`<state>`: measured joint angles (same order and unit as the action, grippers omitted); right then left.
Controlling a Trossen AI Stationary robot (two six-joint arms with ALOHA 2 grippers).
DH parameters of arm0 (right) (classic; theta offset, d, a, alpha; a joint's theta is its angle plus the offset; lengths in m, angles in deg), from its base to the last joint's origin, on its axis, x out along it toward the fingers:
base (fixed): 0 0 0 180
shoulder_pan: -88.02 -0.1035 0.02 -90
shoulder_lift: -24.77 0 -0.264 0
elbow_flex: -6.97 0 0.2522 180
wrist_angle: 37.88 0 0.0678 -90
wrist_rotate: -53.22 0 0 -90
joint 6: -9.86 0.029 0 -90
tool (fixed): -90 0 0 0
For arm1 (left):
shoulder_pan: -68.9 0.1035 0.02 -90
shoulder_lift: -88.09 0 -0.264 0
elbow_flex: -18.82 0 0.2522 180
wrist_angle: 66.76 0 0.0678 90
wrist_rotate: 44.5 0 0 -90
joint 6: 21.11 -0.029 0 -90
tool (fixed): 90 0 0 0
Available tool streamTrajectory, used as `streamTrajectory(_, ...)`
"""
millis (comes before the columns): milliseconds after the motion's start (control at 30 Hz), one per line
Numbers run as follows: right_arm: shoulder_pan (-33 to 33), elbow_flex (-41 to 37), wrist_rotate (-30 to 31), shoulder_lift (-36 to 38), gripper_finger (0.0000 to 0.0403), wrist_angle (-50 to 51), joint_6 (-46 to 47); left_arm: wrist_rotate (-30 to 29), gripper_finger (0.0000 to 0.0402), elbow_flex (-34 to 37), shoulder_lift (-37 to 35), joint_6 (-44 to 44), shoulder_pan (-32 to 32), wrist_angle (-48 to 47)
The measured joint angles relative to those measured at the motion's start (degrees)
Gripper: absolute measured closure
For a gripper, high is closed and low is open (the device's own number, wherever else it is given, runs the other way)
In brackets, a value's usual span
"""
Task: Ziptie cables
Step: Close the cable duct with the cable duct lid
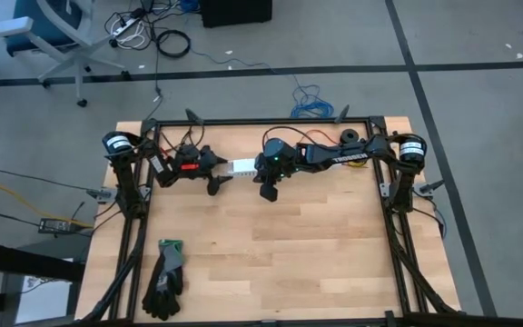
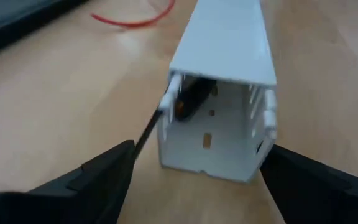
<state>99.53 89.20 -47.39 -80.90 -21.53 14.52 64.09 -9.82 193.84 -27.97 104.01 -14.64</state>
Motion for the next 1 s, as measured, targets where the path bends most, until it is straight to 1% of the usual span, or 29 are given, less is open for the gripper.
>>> streamTrajectory(67,0.0,0.0,0.0,0.0,0.0403,-0.25,0.03,-0.11,0.0055,-0.35,0.0,0.49,0.01,-0.08)
streamTrajectory(167,0.0,0.0,0.0,0.0,0.0403,-0.38,0.31,0.06,0.0055,-0.25,-0.04,8.37,-0.02,-1.0)
streamTrajectory(200,0.0,0.0,-0.01,0.0,0.0403,-0.37,0.31,0.08,0.0055,-0.31,-0.07,9.05,-0.01,-1.26)
streamTrajectory(300,0.0,0.0,0.0,0.0,0.0403,-0.37,0.29,-0.26,0.0055,-0.33,-0.15,8.17,-0.12,-1.72)
streamTrajectory(467,0.0,0.0,-0.01,0.0,0.0403,-0.37,0.31,-1.62,0.0055,-0.37,-0.14,3.89,-0.21,-2.01)
streamTrajectory(633,0.03,0.0,0.09,0.0,0.0403,-0.86,0.11,-2.3,0.0055,-0.35,-0.11,3.34,-0.81,-1.98)
streamTrajectory(767,0.66,0.0,3.68,0.0,0.0403,-3.18,0.29,-2.61,0.0056,-0.32,-0.07,-1.32,-1.77,-2.19)
streamTrajectory(867,1.19,0.0,3.96,0.0,0.0403,-5.22,0.73,-2.53,0.0067,-0.33,-0.07,-3.05,-2.32,-2.13)
streamTrajectory(1000,1.04,0.0,3.63,0.0,0.0403,-5.9,0.73,-2.75,0.0094,-0.33,-0.07,-3.25,-2.57,-2.07)
